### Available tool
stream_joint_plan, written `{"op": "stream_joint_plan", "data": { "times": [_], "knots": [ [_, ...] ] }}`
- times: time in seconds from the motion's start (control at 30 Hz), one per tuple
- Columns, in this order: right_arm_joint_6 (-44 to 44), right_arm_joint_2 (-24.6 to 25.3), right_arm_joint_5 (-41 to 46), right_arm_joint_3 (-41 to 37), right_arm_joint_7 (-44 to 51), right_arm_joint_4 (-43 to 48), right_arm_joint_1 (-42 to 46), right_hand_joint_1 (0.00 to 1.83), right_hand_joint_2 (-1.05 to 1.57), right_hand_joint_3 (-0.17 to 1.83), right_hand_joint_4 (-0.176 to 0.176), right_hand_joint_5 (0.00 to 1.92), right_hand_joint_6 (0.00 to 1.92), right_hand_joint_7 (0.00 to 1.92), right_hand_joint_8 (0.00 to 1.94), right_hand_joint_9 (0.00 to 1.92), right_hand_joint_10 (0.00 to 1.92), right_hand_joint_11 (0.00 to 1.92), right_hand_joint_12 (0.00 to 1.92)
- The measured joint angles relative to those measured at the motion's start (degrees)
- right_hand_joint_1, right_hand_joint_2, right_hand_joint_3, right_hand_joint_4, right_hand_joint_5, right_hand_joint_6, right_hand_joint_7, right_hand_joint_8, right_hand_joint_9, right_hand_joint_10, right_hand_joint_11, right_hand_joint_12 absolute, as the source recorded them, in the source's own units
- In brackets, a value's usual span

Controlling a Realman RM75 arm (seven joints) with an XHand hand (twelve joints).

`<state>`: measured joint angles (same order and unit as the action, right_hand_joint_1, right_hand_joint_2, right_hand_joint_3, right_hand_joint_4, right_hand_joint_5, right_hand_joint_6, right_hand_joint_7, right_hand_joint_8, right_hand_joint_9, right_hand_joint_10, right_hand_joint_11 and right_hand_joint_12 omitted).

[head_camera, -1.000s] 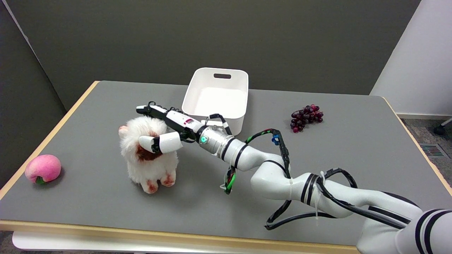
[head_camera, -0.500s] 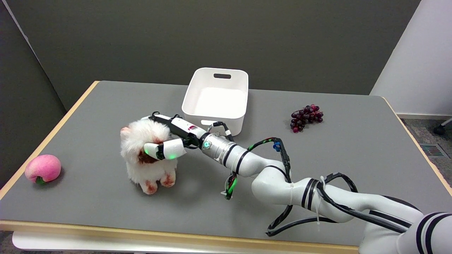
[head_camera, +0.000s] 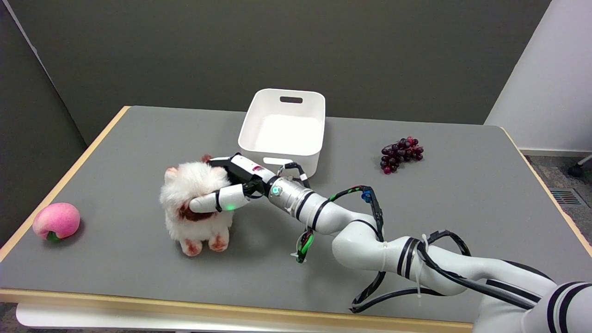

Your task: Pick up the plush toy.

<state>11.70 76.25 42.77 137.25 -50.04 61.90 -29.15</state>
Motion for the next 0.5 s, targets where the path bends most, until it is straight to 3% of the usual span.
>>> {"op": "stream_joint_plan", "data": {
  "times": [0.5],
  "knots": [
    [0.45,-1.93,0.97,-6.04,0.30,6.35,-1.21,1.18,1.19,0.19,-0.159,0.52,1.58,0.85,1.38,0.82,1.28,0.78,1.74]
  ]
}}
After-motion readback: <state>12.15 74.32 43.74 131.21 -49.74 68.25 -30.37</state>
